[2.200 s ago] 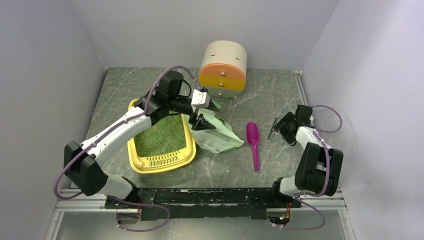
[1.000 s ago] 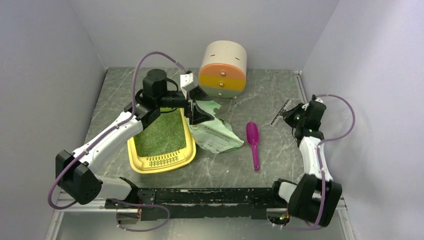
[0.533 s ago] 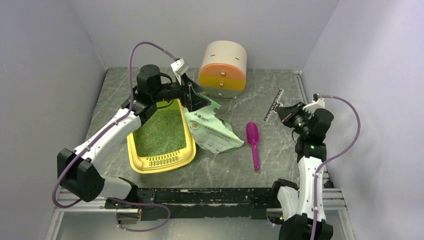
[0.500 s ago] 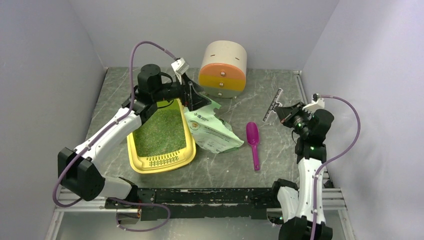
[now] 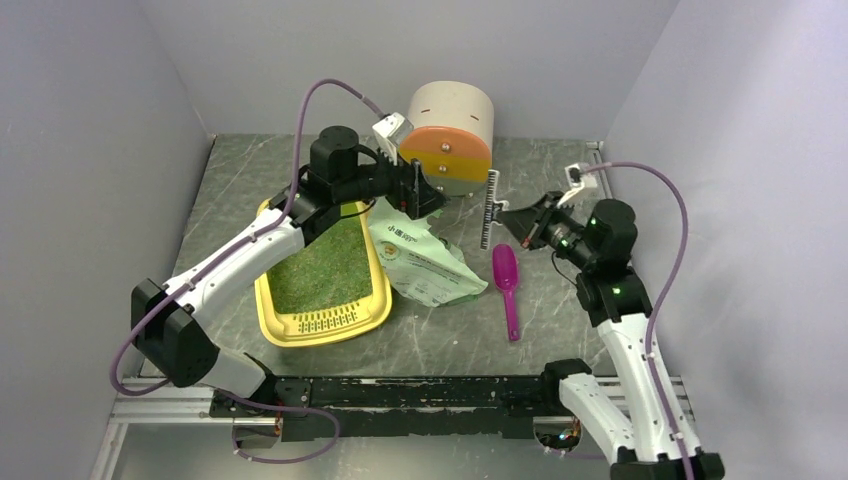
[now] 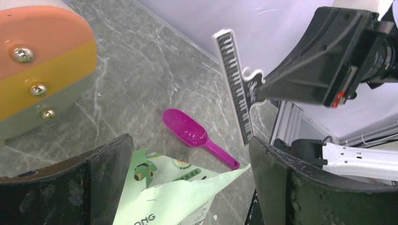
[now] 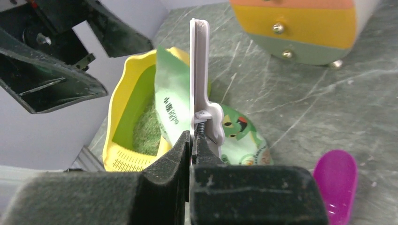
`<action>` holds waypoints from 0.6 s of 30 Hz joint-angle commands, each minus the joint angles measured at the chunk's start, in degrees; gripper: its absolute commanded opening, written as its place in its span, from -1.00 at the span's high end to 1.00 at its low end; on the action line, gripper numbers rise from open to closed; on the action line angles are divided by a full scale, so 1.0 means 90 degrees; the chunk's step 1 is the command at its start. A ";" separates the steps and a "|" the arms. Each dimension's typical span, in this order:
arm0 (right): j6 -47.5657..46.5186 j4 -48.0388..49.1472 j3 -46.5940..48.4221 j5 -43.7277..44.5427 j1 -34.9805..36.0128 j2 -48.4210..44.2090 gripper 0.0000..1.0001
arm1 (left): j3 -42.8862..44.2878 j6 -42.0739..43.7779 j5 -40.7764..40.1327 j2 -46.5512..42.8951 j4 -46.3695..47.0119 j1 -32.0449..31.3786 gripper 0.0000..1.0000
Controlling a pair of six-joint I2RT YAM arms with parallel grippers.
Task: Fill the litter box with clean litter
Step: Pick up the clamp at the center of the board.
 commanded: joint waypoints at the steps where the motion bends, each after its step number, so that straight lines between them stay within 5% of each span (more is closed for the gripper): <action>1: -0.0334 -0.0603 0.0456 0.1340 0.1073 0.0200 1.00 | 0.0327 -0.0307 -0.0746 0.0104 -0.0149 -0.0197 -0.94; 5: -0.0359 -0.0755 0.0693 0.1584 0.1598 0.0408 1.00 | 0.0334 -0.0435 -0.0934 -0.0018 0.0002 -0.0252 -0.94; 18: -0.0480 -0.0690 0.0992 0.3685 0.3678 0.1007 1.00 | 0.0493 -0.0904 -0.1470 0.0233 -0.0179 -0.0658 -0.48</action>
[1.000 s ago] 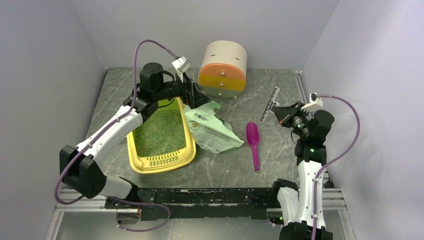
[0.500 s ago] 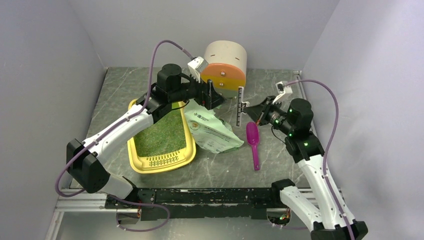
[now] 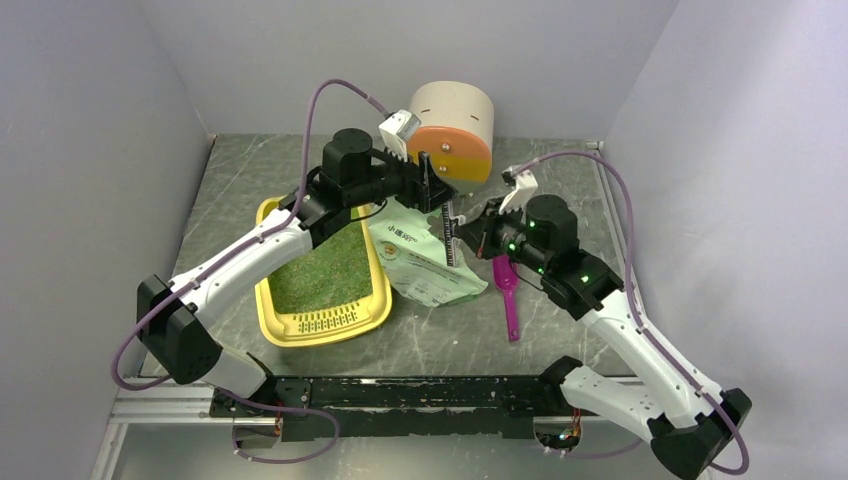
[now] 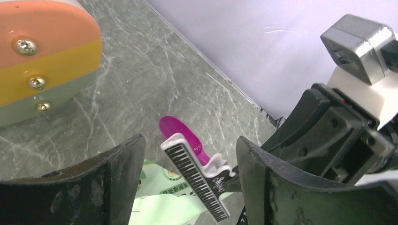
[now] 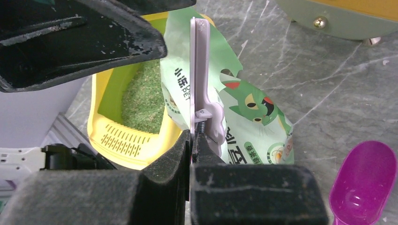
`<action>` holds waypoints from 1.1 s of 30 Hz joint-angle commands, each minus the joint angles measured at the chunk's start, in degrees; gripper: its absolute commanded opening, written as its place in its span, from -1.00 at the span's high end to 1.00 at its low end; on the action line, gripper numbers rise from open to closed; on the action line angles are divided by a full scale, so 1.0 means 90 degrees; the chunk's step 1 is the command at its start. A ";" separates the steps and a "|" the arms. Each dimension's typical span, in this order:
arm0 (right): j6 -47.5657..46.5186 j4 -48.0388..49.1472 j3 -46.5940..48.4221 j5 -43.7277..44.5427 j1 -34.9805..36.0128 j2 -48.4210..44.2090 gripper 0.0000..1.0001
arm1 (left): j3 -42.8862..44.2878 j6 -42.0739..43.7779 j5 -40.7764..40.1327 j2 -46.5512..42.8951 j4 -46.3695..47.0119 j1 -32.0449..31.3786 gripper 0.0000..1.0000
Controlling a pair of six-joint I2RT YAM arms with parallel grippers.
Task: Fill the litter box with clean litter
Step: Pick up the clamp at the center of the board.
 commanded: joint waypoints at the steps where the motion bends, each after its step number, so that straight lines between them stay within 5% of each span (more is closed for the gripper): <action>1: -0.0173 0.0126 0.0219 0.1184 0.0535 0.0076 1.00 | 0.0200 -0.0258 -0.0393 0.0072 -0.0185 -0.0151 -0.46; 9: -0.0168 0.0671 0.0093 0.1336 0.0871 0.0073 1.00 | -0.0013 -0.0391 -0.0412 0.0114 -0.0280 -0.0223 -0.27; 18: -0.0162 0.0902 -0.0020 0.1403 0.0941 0.0023 1.00 | -0.0092 -0.0410 -0.0239 0.0172 -0.0275 -0.0221 0.20; 23: -0.0158 0.0872 -0.0019 0.1314 0.0986 0.0091 1.00 | -0.0151 -0.0380 -0.0270 0.0125 -0.0216 -0.0227 0.70; 26: -0.0086 0.0899 -0.0041 0.1218 0.0981 0.0032 0.69 | -0.0179 -0.0383 -0.0254 0.0089 -0.0161 -0.0223 0.89; 33: 0.0159 0.0479 0.0207 0.1716 0.0971 -0.0152 -0.10 | -0.0183 -0.0393 -0.0331 -0.0061 -0.0105 -0.0222 0.90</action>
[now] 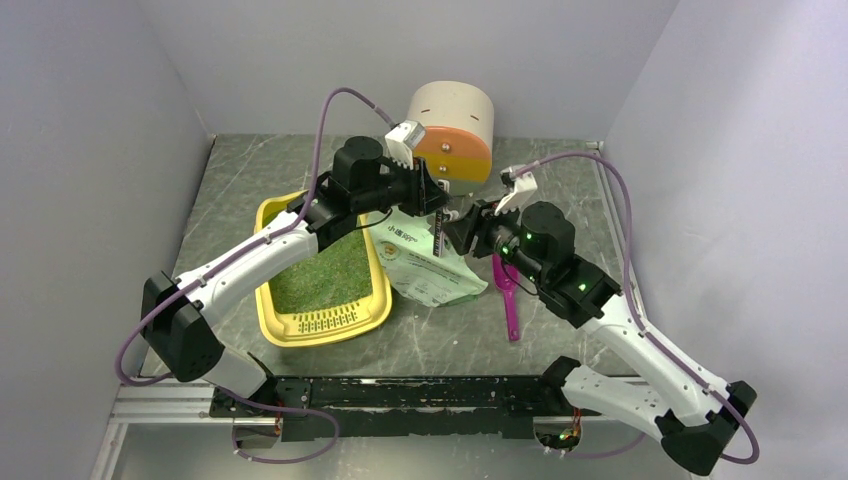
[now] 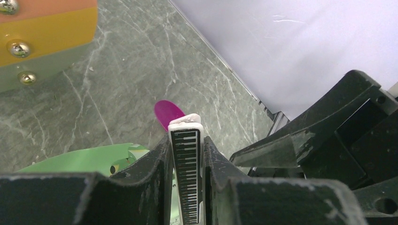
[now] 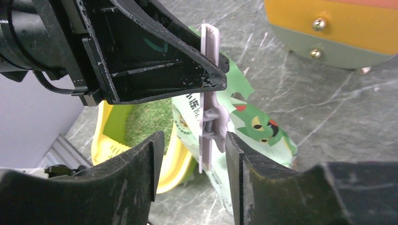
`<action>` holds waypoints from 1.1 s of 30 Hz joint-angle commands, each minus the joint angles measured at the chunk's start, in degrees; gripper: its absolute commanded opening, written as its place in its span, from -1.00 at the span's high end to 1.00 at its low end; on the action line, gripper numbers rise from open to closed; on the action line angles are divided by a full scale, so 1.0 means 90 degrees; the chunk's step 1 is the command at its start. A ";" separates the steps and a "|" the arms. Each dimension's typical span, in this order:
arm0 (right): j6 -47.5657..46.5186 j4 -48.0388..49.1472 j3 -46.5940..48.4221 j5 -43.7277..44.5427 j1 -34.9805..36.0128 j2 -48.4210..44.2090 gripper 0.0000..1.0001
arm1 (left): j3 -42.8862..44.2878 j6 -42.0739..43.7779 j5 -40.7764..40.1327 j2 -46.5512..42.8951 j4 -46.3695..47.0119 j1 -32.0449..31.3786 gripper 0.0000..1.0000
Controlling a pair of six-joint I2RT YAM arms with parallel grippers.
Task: Fill the litter box with clean litter
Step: Pick up the clamp at the center of the board.
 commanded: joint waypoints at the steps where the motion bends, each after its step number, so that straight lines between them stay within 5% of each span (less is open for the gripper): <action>1: 0.0193 -0.0285 0.0279 0.0602 0.0026 -0.0134 -0.18 | -0.0046 0.0039 -0.0040 -0.0201 0.0128 -0.0022 0.90; 8: 0.0329 -0.0463 0.0375 0.0410 0.0013 0.0255 -0.34 | -0.0025 0.0017 0.0109 -0.0223 0.0160 -0.0021 0.90; 16: 0.0116 -0.0085 0.0327 0.0031 -0.0099 0.0394 0.14 | -0.0026 0.0085 0.0260 -0.0214 0.0114 -0.0008 0.90; 26: 0.0046 -0.0051 0.0261 0.0063 -0.0213 0.0369 0.47 | -0.0017 0.0071 0.0385 -0.0180 0.0100 -0.0009 0.90; 28: 0.0012 0.0024 0.0224 -0.0021 -0.0225 0.0324 0.70 | -0.0019 0.0061 0.0397 -0.0184 0.0108 -0.0012 0.90; 33: -0.0053 0.0019 0.0214 -0.0328 -0.0233 0.0335 0.56 | -0.0032 -0.0002 0.0458 -0.0185 0.0190 -0.0006 0.90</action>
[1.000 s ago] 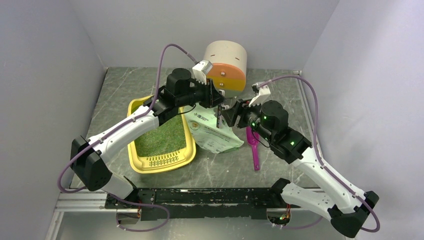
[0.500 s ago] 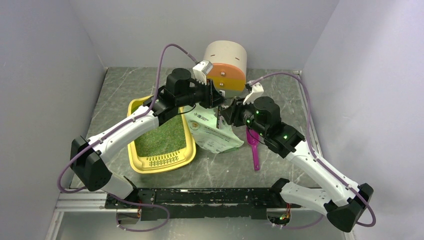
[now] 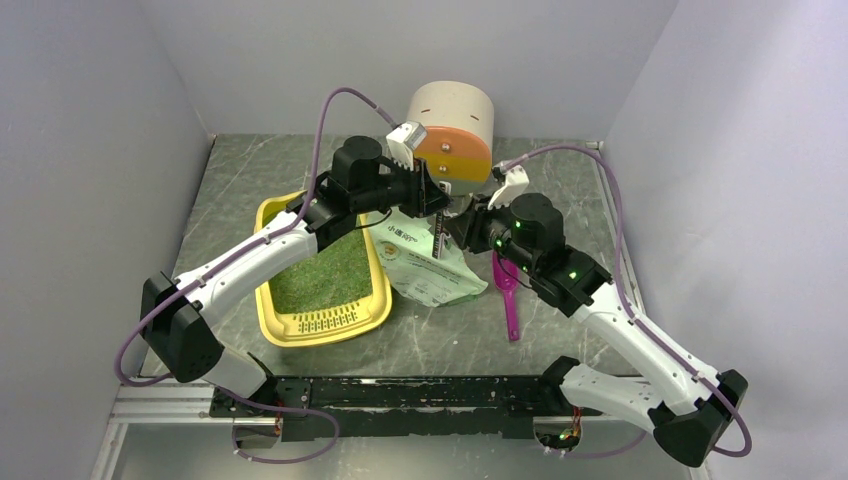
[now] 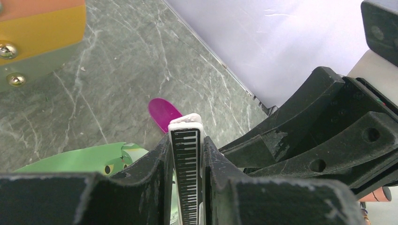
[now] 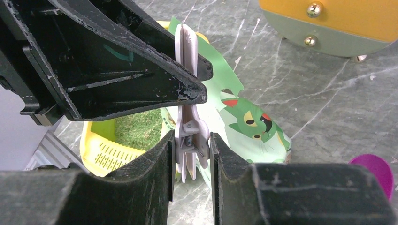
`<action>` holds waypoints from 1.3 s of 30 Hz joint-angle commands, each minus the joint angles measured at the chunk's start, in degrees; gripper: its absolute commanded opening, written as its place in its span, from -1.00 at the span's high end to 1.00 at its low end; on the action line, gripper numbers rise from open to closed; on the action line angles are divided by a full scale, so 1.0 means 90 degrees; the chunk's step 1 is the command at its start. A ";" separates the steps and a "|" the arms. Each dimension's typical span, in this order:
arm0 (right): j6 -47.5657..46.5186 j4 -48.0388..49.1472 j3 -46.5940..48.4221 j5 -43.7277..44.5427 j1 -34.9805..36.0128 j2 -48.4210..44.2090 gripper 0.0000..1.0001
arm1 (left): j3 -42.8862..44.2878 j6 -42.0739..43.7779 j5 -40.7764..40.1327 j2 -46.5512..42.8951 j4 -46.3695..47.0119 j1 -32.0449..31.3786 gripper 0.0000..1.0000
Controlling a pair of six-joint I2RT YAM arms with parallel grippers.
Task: Fill the litter box with clean litter
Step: Pick up the clamp at the center of the board.
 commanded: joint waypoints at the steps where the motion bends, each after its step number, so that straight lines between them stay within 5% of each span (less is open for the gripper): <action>1: -0.0098 0.0334 -0.0037 -0.0327 -0.0029 -0.0099 0.55 | -0.0043 -0.0071 0.0223 -0.0167 0.0211 -0.0015 0.90; 5: -0.0064 0.0392 -0.0087 -0.0307 -0.0033 -0.0144 0.18 | -0.0043 -0.0095 0.0288 -0.0179 0.0247 -0.0004 0.90; 13: -0.0028 0.0452 -0.0142 -0.0502 -0.0187 -0.0149 0.21 | 0.0003 -0.0044 0.0359 -0.0168 0.0215 0.0001 0.90; 16: -0.0005 0.0465 -0.0163 -0.0568 -0.0252 -0.0182 0.33 | -0.0018 -0.0040 0.0322 -0.0194 0.0202 0.0000 0.90; 22: -0.0111 0.0349 -0.0109 -0.0889 -0.0338 -0.0122 0.93 | -0.0072 -0.0141 0.0342 -0.0192 0.0318 0.0030 0.91; 27: -0.0091 0.0342 -0.0139 -0.0983 -0.0351 -0.0148 0.27 | -0.0126 -0.0193 0.0302 -0.0231 0.0411 0.0045 0.91; 32: -0.0072 0.0363 -0.0262 -0.0910 -0.0350 -0.0252 0.16 | -0.0120 -0.0183 0.0326 -0.0236 0.0390 0.0062 0.90; 39: -0.0075 0.0259 -0.0173 -0.0877 -0.0347 -0.0152 0.62 | -0.0158 -0.0212 0.0337 -0.0262 0.0431 0.0071 0.90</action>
